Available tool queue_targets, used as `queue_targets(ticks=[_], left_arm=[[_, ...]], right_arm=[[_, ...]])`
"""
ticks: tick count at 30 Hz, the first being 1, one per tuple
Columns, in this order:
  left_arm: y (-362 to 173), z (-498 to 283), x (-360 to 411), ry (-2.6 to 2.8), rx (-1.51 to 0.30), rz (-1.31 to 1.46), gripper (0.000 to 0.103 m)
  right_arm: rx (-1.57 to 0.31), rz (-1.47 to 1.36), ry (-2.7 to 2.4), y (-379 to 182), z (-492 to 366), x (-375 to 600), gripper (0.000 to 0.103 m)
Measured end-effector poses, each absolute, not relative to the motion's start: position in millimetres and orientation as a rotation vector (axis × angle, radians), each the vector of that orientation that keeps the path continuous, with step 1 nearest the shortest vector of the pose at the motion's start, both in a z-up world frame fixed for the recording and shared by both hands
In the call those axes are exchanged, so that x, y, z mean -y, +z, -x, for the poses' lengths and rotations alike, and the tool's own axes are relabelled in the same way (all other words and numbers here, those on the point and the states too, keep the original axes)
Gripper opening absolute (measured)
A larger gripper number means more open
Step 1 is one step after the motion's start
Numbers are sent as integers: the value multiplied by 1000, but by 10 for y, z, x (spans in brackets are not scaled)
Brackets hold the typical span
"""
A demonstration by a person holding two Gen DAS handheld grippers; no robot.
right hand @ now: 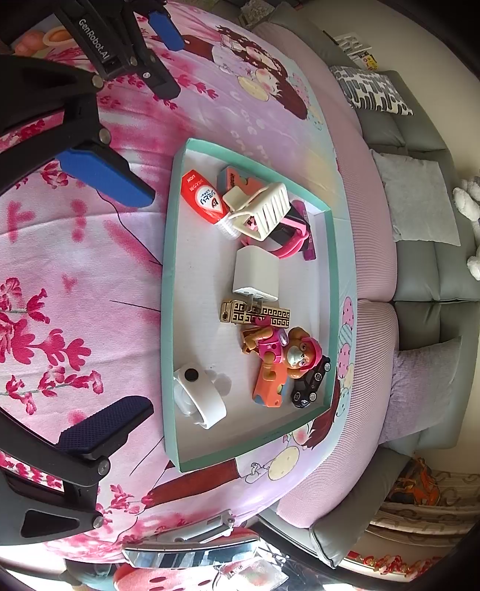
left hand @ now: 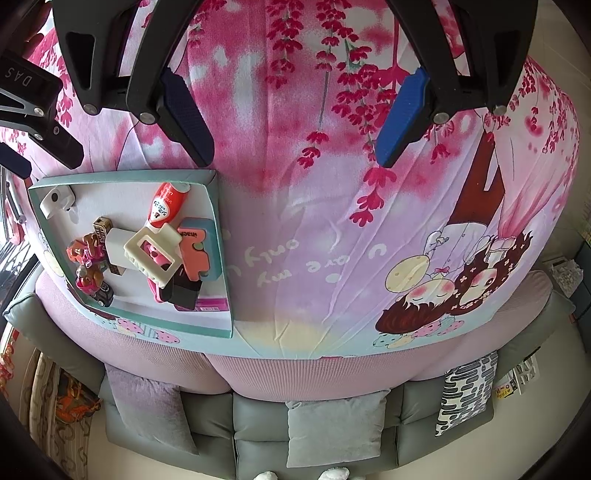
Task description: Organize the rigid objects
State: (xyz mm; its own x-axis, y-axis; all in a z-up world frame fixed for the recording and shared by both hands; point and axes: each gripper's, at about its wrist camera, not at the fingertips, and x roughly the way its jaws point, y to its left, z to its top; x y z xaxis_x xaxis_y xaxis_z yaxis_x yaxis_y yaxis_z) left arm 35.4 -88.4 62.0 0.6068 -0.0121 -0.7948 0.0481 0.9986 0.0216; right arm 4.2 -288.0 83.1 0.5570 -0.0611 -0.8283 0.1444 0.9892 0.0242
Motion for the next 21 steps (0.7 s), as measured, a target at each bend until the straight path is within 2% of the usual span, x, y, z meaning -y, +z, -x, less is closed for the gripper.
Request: queue_targets(ticks=[21], left_arm=[[633,-358,893,-32,-919,-46,89]], right_arm=[[-974,-93,-122,867,-44,2892,103]])
